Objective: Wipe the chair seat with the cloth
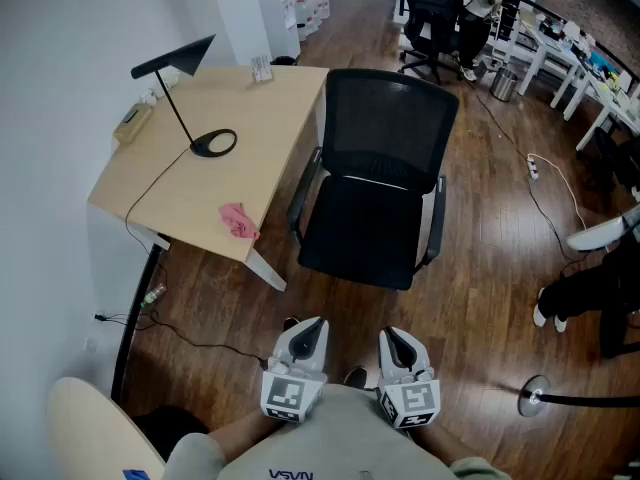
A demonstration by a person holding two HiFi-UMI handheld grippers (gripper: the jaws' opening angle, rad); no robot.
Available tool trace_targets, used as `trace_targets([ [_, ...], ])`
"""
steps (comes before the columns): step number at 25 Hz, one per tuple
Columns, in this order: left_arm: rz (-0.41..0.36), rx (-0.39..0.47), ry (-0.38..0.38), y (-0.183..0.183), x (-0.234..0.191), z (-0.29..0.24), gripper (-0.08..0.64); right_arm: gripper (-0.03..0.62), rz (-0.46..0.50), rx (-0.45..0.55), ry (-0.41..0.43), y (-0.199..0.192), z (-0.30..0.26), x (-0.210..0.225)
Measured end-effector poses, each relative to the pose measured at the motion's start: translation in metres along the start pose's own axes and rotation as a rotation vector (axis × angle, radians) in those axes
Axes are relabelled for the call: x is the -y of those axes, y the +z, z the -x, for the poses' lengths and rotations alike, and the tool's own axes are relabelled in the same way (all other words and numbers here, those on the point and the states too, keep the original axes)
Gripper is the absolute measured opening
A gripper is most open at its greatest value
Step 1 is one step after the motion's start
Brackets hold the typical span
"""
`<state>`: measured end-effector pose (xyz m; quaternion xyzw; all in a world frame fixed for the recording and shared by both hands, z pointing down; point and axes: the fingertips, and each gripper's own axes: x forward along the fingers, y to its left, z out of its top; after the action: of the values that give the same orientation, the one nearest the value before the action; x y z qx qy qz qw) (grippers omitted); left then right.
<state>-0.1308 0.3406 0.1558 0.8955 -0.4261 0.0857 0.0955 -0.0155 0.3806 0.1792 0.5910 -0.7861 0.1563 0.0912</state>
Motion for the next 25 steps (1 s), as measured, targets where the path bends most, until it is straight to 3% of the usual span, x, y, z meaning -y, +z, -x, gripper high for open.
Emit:
trace_targets([
  [7, 0.021, 0.005, -0.012, 0.005, -0.076, -0.040, 0.006, 0.046, 0.014, -0.025, -0.004, 0.015, -0.080, -0.011],
  [13, 0.025, 0.016, 0.074, 0.020, -0.180, -0.070, 0.005, 0.066, 0.082, -0.020, 0.039, 0.057, -0.176, -0.041],
  [19, 0.056, 0.028, 0.157, 0.023, -0.281, -0.080, 0.005, 0.081, 0.176, -0.047, 0.147, 0.081, -0.271, -0.099],
  [25, 0.092, 0.036, 0.253, 0.016, -0.367, -0.064, 0.005, 0.086, 0.274, -0.109, 0.258, 0.079, -0.354, -0.161],
])
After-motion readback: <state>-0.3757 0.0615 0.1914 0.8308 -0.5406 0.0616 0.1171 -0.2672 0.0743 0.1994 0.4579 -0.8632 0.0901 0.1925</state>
